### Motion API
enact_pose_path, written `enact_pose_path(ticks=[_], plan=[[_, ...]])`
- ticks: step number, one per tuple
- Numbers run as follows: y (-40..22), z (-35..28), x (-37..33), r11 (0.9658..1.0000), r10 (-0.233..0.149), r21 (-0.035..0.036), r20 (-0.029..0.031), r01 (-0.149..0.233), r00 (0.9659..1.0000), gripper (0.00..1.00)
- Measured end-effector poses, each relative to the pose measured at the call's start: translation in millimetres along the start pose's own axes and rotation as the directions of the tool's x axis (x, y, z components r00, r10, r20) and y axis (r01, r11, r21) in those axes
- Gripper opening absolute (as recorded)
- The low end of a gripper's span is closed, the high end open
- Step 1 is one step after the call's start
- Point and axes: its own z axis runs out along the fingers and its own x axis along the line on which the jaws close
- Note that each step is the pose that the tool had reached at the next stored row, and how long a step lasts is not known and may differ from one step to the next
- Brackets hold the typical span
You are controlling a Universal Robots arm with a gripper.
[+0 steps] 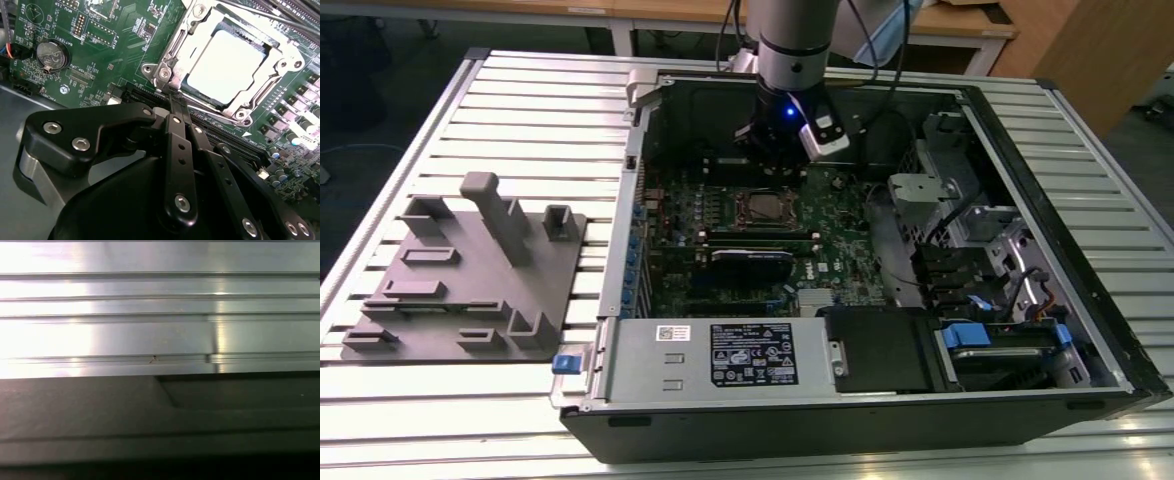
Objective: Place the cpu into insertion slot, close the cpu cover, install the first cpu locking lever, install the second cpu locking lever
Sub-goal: 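Install the first cpu locking lever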
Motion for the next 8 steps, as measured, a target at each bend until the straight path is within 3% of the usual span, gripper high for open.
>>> enact_pose_path(ticks=[4, 8], plan=[[0.0, 0.2, 0.0, 1.0000, 0.000, 0.0007, -0.0010, 0.000, 1.0000, 0.11], [0.0, 1.2, 0.0, 0.9999, 0.000, 0.0130, -0.0009, 0.000, 1.0000, 0.11]])
